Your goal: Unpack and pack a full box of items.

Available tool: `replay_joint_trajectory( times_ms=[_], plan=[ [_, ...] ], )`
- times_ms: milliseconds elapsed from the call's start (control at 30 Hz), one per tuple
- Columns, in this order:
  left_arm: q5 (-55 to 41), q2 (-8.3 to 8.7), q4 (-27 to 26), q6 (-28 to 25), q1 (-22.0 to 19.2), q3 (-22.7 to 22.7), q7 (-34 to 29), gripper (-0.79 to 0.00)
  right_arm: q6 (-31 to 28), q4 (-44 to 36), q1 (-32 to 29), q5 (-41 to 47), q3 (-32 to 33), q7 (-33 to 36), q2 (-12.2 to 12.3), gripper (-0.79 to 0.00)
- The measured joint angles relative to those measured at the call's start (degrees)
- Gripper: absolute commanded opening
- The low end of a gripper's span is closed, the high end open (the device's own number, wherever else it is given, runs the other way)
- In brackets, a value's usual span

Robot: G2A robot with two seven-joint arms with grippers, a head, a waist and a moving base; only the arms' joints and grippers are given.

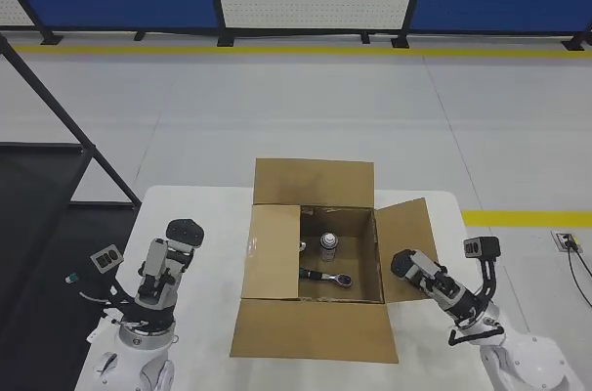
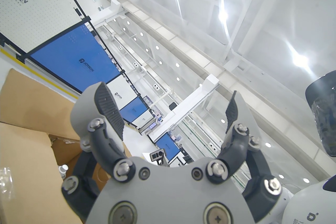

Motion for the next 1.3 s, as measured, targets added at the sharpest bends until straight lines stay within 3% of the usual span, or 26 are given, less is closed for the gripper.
replay_joint_trajectory(
  times_ms=[133, 433, 633, 833, 1100, 1300],
  plan=[
    [0.3, -0.02, -1.4, 0.6, 2.0, -0.9, 1.2, 0.0, 2.0, -2.5, 1.4, -3.4, -1.4, -0.6, -0.1, 0.0],
    [0.3, -0.02, -1.4, 0.6, 2.0, -0.9, 1.2, 0.0, 2.0, -9.1, -2.1, -9.9, -1.0, -0.2, 0.3, 0.0],
    [0.3, -0.02, -1.5, 0.6, 2.0, -0.9, 1.2, 0.0, 6.0, -13.3, -2.0, -16.1, -4.2, -0.2, 0.2, 0.0],
    [-0.2, 0.1, -3.2, 2.3, 4.1, -3.9, 2.0, 0.0, 14.1, -13.5, 4.2, -22.7, -12.3, 1.4, -0.6, 0.0],
    [-3.4, 0.22, -4.2, 2.4, 10.8, -8.3, 2.3, 0.0, 25.3, -5.2, 17.3, -22.5, -22.6, 2.1, -2.9, 0.0],
    [-4.0, 0.23, -4.5, 3.4, 11.7, -8.5, 1.7, 0.0, 27.8, -2.2, 20.3, -21.3, -24.3, 1.9, -3.5, 0.0]
  ],
)
